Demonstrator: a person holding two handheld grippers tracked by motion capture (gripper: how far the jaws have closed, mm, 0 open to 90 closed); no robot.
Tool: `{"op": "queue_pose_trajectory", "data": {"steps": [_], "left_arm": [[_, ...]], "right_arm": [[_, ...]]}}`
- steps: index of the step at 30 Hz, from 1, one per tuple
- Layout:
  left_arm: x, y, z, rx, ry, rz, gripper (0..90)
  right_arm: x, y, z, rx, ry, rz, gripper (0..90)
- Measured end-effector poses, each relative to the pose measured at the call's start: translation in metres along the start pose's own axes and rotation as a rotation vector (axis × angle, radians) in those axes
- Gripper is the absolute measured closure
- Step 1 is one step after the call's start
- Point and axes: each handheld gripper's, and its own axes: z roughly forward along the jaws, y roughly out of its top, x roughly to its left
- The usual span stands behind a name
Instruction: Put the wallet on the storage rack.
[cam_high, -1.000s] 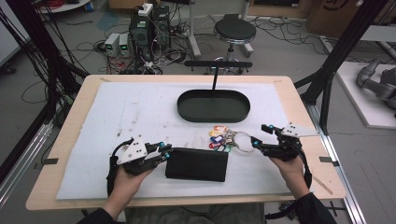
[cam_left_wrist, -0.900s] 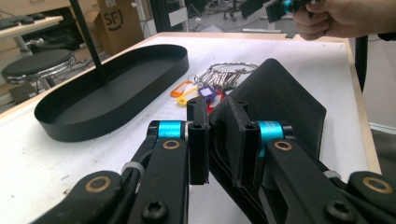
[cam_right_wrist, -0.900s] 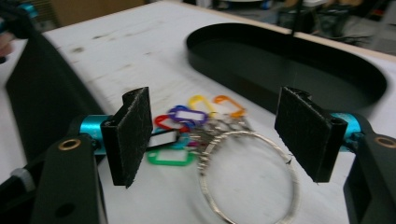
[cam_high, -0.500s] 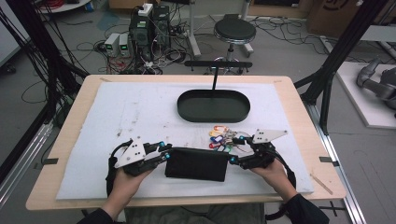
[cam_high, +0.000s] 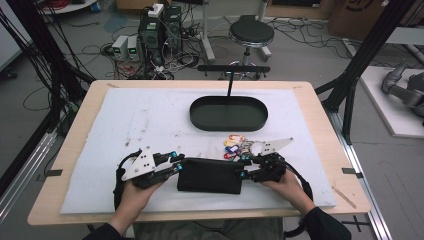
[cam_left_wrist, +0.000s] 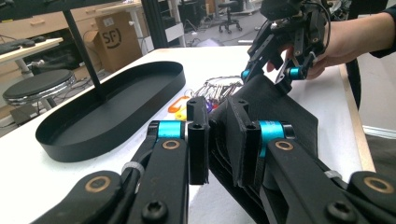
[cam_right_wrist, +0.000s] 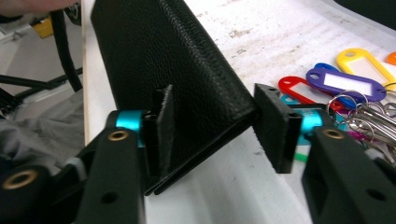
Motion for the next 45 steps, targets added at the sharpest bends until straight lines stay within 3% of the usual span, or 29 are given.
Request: {"op": "queue_pose_trajectory", "data": {"steps": [2,5,6,7,8,10,14,15,19,20,27,32,33,34,37,44,45], "left_arm": [[0.001,-0.001,0.000,0.002,0.000,-0.005,78.6],[0.003,-0.002,-0.001,0.010,0.004,-0.023,77.8],[0.004,-0.003,-0.002,0.014,0.006,-0.030,76.4],[0.004,-0.004,-0.001,0.016,0.008,-0.042,76.4],[0.005,-0.004,-0.001,0.017,0.008,-0.053,74.8],[0.006,-0.005,-0.001,-0.002,0.004,-0.069,76.3],[0.009,-0.006,0.002,0.017,0.010,-0.120,59.5],[0.011,-0.007,0.003,0.027,0.006,-0.137,50.7],[0.017,-0.014,0.009,0.074,-0.048,-0.192,42.4],[0.019,-0.017,0.013,0.096,-0.080,-0.209,41.5],[0.022,-0.019,0.031,0.142,-0.149,-0.200,38.7],[0.019,-0.024,0.048,0.207,-0.243,-0.198,40.4],[0.019,-0.024,0.048,0.207,-0.243,-0.198,45.3],[0.017,-0.024,0.049,0.207,-0.274,-0.175,51.0],[0.016,-0.023,0.048,0.205,-0.280,-0.146,63.4],[0.015,-0.023,0.047,0.190,-0.311,-0.128,71.8],[0.014,-0.023,0.047,0.188,-0.314,-0.125,73.0]], "right_arm": [[-0.003,0.000,-0.007,-0.021,0.033,0.006,63.7],[-0.002,0.001,-0.012,-0.043,0.043,-0.016,69.9],[0.001,0.002,-0.017,-0.078,0.039,-0.049,74.5],[0.001,0.002,-0.017,-0.078,0.039,-0.049,74.5],[0.005,0.004,-0.022,-0.104,0.029,-0.090,77.6],[0.006,0.005,-0.023,-0.108,0.018,-0.109,78.1],[0.009,0.006,-0.027,-0.105,0.004,-0.150,78.5],[0.010,0.006,-0.029,-0.101,0.003,-0.173,78.5],[0.011,0.007,-0.033,-0.093,-0.002,-0.203,78.5],[0.010,0.006,-0.035,-0.096,-0.007,-0.208,78.5],[0.009,0.004,-0.038,-0.093,0.011,-0.223,78.3],[0.009,0.003,-0.039,-0.087,0.031,-0.235,78.1],[0.009,0.003,-0.039,-0.086,0.034,-0.237,78.0],[0.009,0.002,-0.039,-0.083,0.035,-0.233,78.0],[0.009,0.002,-0.039,-0.085,0.031,-0.232,77.6],[0.006,0.002,-0.039,-0.085,0.026,-0.211,72.4],[0.004,0.002,-0.040,-0.089,0.024,-0.194,66.6]]}}
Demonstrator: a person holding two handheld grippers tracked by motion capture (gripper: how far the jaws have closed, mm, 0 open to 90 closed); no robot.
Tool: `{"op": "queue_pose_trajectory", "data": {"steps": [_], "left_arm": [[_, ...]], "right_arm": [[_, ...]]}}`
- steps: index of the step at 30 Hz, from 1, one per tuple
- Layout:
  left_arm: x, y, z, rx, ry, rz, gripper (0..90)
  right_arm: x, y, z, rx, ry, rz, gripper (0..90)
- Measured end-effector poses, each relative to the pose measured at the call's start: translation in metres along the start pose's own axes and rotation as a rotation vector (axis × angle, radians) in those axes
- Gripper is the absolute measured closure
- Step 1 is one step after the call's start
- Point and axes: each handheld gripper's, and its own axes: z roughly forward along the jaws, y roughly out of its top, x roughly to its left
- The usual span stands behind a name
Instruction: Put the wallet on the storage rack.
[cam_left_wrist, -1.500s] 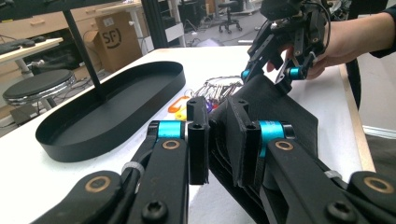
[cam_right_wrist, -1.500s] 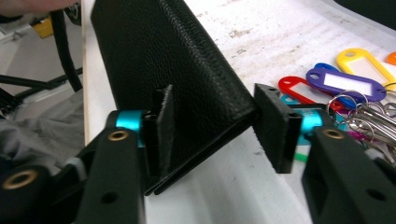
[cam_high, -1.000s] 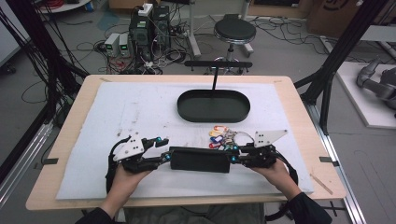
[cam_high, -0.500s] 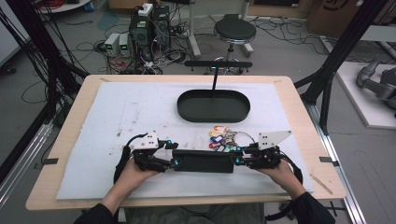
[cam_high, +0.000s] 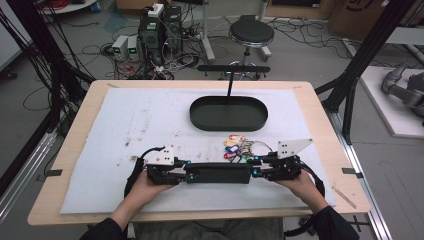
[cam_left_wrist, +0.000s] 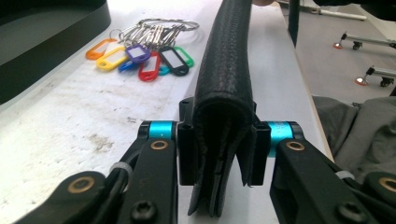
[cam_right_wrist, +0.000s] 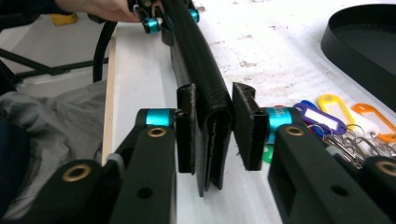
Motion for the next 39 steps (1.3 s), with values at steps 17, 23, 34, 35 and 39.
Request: {"op": "queue_pose_trajectory", "data": {"steps": [17,23,34,35,39], "left_arm": [[-0.003,0.004,-0.008,-0.105,0.000,0.016,74.1],[-0.003,0.008,-0.014,-0.147,0.021,0.012,74.2],[0.000,0.021,-0.026,-0.167,0.090,-0.002,74.1],[0.000,0.022,-0.026,-0.165,0.100,-0.002,74.1],[0.003,0.029,-0.027,-0.163,0.136,-0.011,74.1]], "right_arm": [[-0.006,-0.003,0.007,0.032,-0.054,0.059,40.6],[-0.007,-0.003,0.001,0.017,-0.107,0.073,37.4],[-0.012,-0.004,-0.028,-0.091,-0.412,0.128,34.1],[-0.013,-0.005,-0.031,-0.096,-0.439,0.137,34.1],[-0.016,-0.011,-0.039,-0.136,-0.519,0.168,35.4]]}}
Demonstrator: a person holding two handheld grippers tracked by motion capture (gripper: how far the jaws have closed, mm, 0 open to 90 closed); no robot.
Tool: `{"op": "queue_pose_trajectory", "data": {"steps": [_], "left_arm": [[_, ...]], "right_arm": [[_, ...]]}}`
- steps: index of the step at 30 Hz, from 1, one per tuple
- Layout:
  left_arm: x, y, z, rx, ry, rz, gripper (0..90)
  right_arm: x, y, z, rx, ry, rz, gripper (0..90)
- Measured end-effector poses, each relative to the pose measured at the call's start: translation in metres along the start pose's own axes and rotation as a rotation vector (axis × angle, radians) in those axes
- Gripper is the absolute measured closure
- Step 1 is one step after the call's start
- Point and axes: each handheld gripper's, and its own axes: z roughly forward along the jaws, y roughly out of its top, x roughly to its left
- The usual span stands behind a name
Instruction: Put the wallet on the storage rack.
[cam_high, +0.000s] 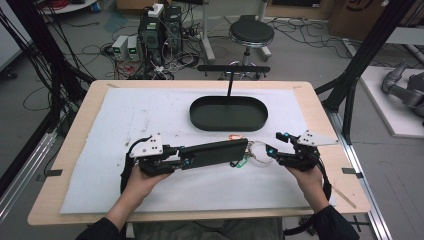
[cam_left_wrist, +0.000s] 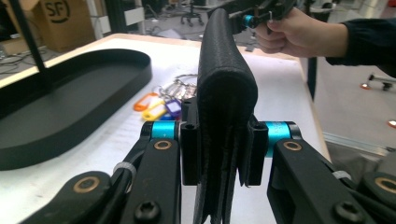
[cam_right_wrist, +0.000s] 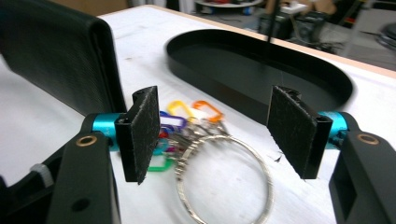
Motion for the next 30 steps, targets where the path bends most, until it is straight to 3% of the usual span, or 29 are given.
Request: {"op": "queue_pose_trajectory", "data": {"steps": [3,9,20,30], "left_arm": [[0.003,0.005,0.003,-0.007,0.021,0.000,74.1],[0.010,0.015,0.009,-0.020,0.061,0.009,74.1],[0.025,0.027,0.025,-0.064,0.126,0.000,74.1],[0.040,0.033,0.044,-0.073,0.174,0.001,74.1]], "right_arm": [[-0.007,-0.001,-0.006,-0.022,-0.048,0.045,35.4],[-0.014,-0.004,-0.011,-0.027,-0.094,0.064,35.7],[-0.019,-0.006,-0.013,-0.028,-0.123,0.086,35.8],[-0.022,-0.007,-0.015,-0.028,-0.143,0.098,35.9]]}}
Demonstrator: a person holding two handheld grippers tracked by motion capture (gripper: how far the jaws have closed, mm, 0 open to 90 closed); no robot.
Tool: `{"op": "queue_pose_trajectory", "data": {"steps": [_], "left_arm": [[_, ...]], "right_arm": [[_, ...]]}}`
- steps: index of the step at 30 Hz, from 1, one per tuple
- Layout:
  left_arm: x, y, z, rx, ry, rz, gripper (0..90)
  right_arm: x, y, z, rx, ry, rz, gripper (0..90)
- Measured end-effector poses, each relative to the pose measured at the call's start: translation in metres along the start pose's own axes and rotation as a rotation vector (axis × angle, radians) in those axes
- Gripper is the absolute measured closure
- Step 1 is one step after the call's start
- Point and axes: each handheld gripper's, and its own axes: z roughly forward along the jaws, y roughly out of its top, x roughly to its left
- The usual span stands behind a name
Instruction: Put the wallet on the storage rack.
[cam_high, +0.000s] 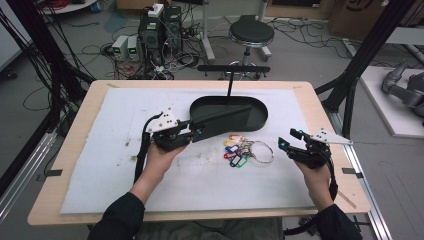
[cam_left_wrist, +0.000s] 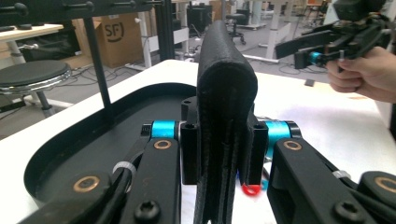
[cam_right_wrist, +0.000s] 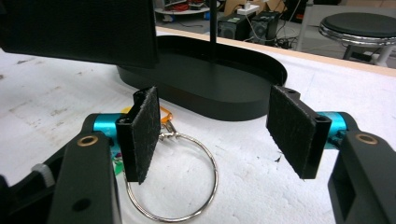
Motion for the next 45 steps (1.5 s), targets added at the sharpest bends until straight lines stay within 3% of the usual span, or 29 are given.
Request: {"op": "queue_pose_trajectory", "data": {"steps": [18,33,45], "left_arm": [[0.021,0.000,0.042,-0.014,0.069,0.024,74.1],[0.043,-0.012,0.080,-0.037,0.135,-0.017,74.1],[0.051,-0.023,0.115,-0.013,0.153,-0.053,74.1]], "right_arm": [[-0.002,0.000,0.000,-0.005,-0.016,-0.002,36.2],[-0.002,-0.001,0.000,-0.005,-0.016,-0.001,36.2],[-0.003,-0.002,0.000,-0.004,-0.013,0.002,36.2]]}}
